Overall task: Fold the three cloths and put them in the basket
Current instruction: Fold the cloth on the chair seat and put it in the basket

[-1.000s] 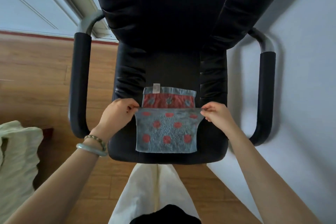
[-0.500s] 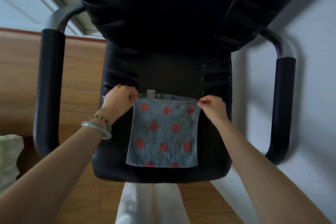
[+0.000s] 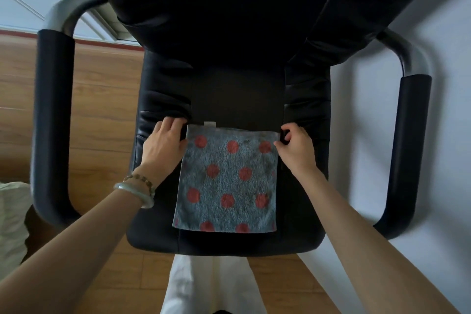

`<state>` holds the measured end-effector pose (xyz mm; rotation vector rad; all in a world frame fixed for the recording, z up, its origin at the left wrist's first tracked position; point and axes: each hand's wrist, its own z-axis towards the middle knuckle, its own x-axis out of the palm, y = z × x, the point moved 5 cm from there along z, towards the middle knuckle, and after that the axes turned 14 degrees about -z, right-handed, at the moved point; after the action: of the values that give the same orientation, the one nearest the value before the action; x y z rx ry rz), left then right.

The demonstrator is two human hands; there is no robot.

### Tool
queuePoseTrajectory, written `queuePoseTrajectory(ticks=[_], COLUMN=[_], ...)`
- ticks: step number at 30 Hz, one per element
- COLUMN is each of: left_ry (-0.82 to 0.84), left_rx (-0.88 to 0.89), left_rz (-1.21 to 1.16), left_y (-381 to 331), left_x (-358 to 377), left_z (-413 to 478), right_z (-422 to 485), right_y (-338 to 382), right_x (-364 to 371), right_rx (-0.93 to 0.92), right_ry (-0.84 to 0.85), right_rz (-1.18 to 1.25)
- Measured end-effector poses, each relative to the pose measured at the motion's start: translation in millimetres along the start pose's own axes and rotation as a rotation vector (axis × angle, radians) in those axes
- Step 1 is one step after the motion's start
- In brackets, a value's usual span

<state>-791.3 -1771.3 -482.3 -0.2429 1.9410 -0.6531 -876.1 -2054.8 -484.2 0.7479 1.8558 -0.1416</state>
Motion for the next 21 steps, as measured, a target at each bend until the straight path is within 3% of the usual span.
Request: queuePoseTrajectory(ticks=[2, 5, 10, 16, 21], left_ry=[0.124, 0.332, 0.536, 0.515, 0.455], left_rx=[0.155, 0.392, 0.405, 0.364, 0.391], left_rz=[-0.007, 0.013, 0.124, 0.256, 0.319], left_y=[-1.1, -0.7, 12.8, 30.7, 29.3], left_x=[10.5, 29.0, 46.9, 46.7, 45.3], left_z=[-26.5, -80.5, -138.9, -151.7, -148.7], right_z=[-24.0, -70.5, -138.6, -170.6, -169.4], right_y=[1.4, -8.0, -28.7, -37.3, -31.0], right_x=[-2.4, 12.9, 44.5, 63.2, 65.0], right_rx=[-0.110, -0.214, -0.355, -0.571, -0.655], right_ry=[-0.001, 0.154, 0.350, 0.368, 0.192], right_rz=[-0.009, -0.072, -0.199, -0.440, -0.568])
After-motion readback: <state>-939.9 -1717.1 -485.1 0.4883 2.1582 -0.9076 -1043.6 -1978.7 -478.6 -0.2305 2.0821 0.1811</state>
